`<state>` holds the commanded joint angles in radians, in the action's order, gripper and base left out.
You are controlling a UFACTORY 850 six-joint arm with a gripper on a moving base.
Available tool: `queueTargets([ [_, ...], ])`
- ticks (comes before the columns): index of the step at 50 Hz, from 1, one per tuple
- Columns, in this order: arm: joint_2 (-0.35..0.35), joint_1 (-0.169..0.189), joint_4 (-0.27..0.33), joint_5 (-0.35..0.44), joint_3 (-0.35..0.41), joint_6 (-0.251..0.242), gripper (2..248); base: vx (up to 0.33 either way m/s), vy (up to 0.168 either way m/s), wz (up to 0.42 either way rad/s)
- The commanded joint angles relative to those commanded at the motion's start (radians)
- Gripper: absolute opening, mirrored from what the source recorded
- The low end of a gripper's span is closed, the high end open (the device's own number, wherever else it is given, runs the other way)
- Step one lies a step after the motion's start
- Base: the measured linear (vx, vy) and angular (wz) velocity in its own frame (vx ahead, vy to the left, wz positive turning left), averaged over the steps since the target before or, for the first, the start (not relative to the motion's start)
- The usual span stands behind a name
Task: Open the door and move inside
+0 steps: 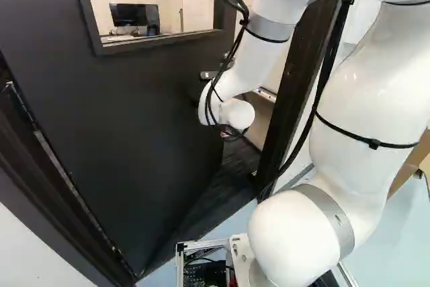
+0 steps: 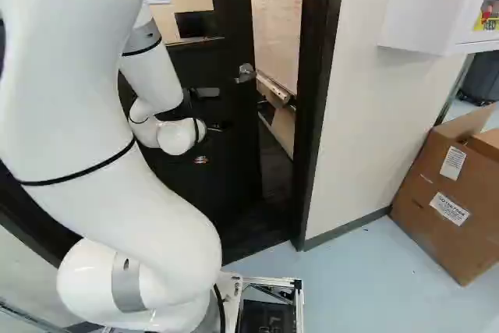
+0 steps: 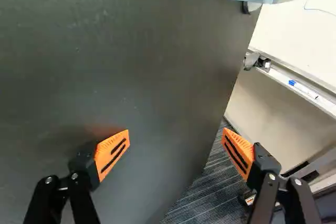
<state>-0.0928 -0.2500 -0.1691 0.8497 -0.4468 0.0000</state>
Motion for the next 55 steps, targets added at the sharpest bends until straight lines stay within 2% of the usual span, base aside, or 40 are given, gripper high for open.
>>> queueTargets([
  [27,-0.087,-0.072,-0.117,-0.013,-0.097,0.0,247,0.0,0.0,0.0],
  [55,-0.167,-0.139,-0.135,-0.013,-0.189,0.0,247,0.0,0.0,0.0],
])
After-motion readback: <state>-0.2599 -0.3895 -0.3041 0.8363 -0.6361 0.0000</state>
